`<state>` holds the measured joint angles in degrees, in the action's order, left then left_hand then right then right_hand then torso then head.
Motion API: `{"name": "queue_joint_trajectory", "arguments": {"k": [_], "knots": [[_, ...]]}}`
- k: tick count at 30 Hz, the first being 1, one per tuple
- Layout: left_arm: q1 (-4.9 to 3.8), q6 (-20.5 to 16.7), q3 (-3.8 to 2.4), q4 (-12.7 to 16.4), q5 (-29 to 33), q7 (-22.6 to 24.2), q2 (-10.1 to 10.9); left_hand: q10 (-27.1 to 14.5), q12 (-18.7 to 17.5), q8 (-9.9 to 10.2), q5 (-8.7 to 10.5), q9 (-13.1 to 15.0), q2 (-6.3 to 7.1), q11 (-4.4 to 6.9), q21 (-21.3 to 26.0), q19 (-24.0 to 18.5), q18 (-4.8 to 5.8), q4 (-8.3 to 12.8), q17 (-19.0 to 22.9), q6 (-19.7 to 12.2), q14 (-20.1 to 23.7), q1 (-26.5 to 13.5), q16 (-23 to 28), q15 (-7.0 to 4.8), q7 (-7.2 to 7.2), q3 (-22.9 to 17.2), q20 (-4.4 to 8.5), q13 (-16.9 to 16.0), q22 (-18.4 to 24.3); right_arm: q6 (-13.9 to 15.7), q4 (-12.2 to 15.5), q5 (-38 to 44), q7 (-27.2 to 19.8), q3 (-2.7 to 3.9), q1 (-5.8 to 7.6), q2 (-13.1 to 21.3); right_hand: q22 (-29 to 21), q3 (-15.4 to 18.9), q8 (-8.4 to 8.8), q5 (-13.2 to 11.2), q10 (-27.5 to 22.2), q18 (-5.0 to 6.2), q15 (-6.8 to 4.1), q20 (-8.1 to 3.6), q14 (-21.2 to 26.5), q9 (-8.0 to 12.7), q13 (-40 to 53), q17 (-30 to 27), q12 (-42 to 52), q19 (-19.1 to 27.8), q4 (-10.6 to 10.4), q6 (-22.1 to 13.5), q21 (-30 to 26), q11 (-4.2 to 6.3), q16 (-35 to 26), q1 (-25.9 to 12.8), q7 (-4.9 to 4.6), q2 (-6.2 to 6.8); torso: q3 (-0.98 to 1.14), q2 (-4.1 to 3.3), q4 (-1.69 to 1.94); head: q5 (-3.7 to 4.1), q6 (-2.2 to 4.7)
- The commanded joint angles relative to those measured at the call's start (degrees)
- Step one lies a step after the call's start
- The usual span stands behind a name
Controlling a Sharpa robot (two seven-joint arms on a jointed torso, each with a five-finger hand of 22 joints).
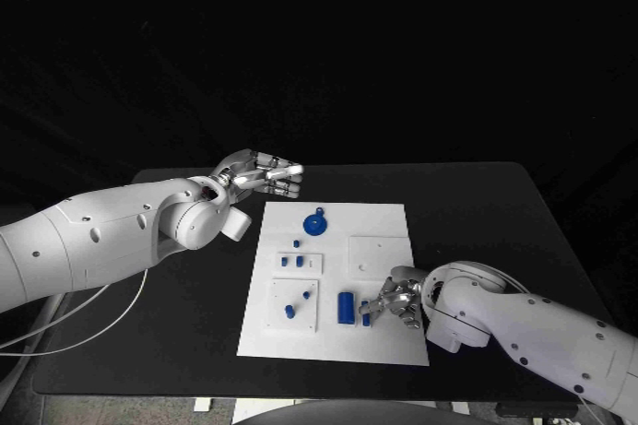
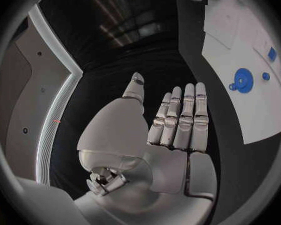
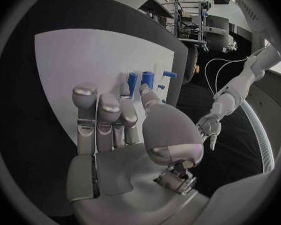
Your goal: Assemble the parts on the task board
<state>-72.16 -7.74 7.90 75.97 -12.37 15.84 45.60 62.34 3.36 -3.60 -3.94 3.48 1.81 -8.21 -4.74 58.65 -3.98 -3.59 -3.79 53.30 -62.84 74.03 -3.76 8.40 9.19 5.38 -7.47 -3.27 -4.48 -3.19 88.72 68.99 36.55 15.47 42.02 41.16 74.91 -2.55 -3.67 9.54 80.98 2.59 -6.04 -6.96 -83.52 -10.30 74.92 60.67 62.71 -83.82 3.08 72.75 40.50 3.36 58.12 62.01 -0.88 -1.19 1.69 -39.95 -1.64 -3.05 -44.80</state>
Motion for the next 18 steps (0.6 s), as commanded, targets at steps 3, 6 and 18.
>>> {"name": "queue_joint_trajectory", "arguments": {"k": [3,6,18], "knots": [[-0.05,0.8,-0.03,0.1,-0.3,0.2,0.0,-0.4,0.2,0.2,0.29,-0.1,0.15,-0.12,0.3,-0.2,0.08,-0.3,0.0,-0.4,0.3,0.0,0.3,-0.12,0.11,0.0,-0.09,-0.1,0.1,0.2,0.3,-0.3,-1.5,-0.03,-0.07,0.1,4.2,-0.3,0.02,0.0,-0.1,0.54,0.01,-0.33,-0.1,0.0,2.6,0.0,-0.3,-3.3,-0.1,-0.1,-0.2,-0.33,-0.4,0.8,-0.30,0.05,-0.03,0.02,-0.01,0.01,-0.06],[-0.05,0.8,-0.03,0.1,-0.4,0.1,0.0,-0.5,0.2,0.1,0.26,-0.1,0.16,-0.11,0.3,-0.2,0.09,-0.2,-0.1,-0.3,0.3,0.1,0.2,-0.12,0.10,-0.1,-0.08,-0.1,0.1,-0.2,0.4,-0.1,-1.6,-0.03,-0.07,0.3,4.2,-1.2,0.02,-0.1,-0.1,0.51,-0.03,-0.36,-0.1,0.0,2.6,0.0,-0.3,-3.3,1.4,0.0,-0.2,-0.33,-0.4,2.2,-0.25,0.08,-0.04,0.03,-0.01,0.05,-0.09],[-0.05,0.9,-0.03,0.2,-0.5,-0.1,0.1,-0.5,0.2,0.2,0.21,-0.1,0.17,-0.11,0.3,-0.2,0.09,-0.1,-0.1,-0.4,0.3,0.1,0.2,-0.13,0.10,-0.1,-0.08,-0.1,0.1,-4.9,1.6,0.3,-3.1,-0.04,-0.55,1.7,4.2,-2.9,0.02,-2.9,-0.1,0.53,0.07,-0.27,-0.1,0.0,2.6,0.2,-0.3,-3.3,-1.4,0.3,-0.2,-0.49,-0.4,2.4,-0.44,4.78,-0.02,0.02,-0.04,0.05,-0.19]]}}
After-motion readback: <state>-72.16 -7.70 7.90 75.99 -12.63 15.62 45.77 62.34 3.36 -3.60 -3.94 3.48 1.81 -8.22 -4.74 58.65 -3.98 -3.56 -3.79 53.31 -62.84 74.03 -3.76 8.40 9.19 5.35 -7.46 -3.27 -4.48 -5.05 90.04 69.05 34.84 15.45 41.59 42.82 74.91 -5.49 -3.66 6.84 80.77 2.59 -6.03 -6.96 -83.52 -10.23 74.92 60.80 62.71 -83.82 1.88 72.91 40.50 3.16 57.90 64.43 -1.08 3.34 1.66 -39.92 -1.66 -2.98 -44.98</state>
